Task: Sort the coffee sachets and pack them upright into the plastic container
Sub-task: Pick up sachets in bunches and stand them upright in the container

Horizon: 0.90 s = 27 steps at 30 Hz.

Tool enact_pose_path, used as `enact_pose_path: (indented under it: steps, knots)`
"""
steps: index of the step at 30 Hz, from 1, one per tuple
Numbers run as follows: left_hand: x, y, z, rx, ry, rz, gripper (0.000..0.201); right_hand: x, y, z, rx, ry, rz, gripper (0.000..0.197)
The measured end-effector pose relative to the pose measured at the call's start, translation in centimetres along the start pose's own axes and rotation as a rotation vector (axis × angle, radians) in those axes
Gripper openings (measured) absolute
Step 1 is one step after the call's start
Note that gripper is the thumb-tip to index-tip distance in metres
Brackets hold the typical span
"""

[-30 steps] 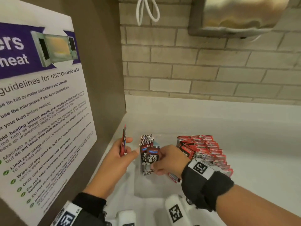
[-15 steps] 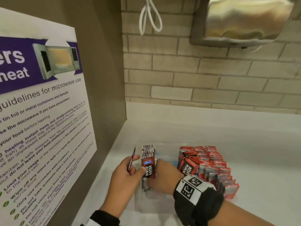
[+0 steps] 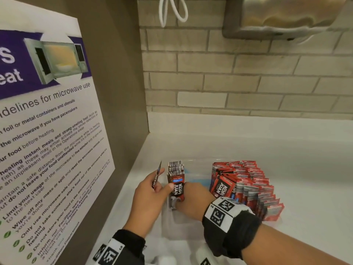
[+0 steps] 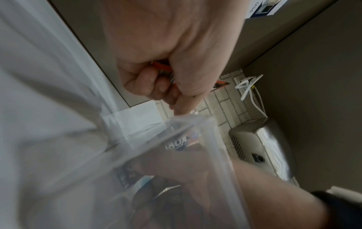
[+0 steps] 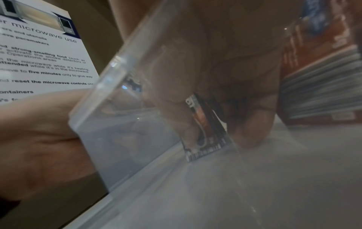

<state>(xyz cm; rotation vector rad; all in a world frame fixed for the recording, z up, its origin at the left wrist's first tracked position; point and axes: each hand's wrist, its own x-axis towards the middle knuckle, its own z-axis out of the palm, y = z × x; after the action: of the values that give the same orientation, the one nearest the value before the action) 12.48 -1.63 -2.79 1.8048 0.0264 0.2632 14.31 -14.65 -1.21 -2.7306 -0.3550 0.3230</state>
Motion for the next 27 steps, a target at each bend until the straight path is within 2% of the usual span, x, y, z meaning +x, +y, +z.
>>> enact_pose_path:
  steps: [4,7,10,13,16,18,21,27]
  knots:
    - [-0.7,0.4,-0.5,-0.115,-0.057,-0.060,0.037,-0.6,-0.2,-0.5,-0.012,-0.046,0.006,0.016]
    - [-1.1,0.7,-1.3,-0.392,-0.084,-0.225,0.040,-1.3,-0.3,-1.7,-0.012,-0.086,0.042,0.027]
    - [-1.4,1.6,-2.2,-0.657,-0.110,-0.299,0.029,-2.5,-0.7,-4.1,0.009,-0.088,0.029,0.020]
    - [-1.7,2.4,-3.1,-0.748,-0.139,-0.303,0.024,-3.4,-1.1,-6.5,0.012,0.003,0.014,0.046]
    - [-1.9,3.1,-3.5,-0.803,-0.151,-0.290,0.023,-3.9,-1.5,-8.1,0.087,0.126,-0.016,0.048]
    - [-1.9,3.3,-3.4,-0.758,-0.155,-0.241,0.023,-4.2,-1.8,-8.7,0.142,0.197,-0.058,0.042]
    - [-1.8,3.5,-3.2,-0.582,-0.106,-0.039,0.023,-4.7,-2.3,-9.0,0.333,0.240,-0.134,0.024]
    - [-1.9,3.9,-3.7,-0.182,-0.040,0.349,0.045,-5.2,-3.0,-7.7,0.951,0.001,-0.091,0.018]
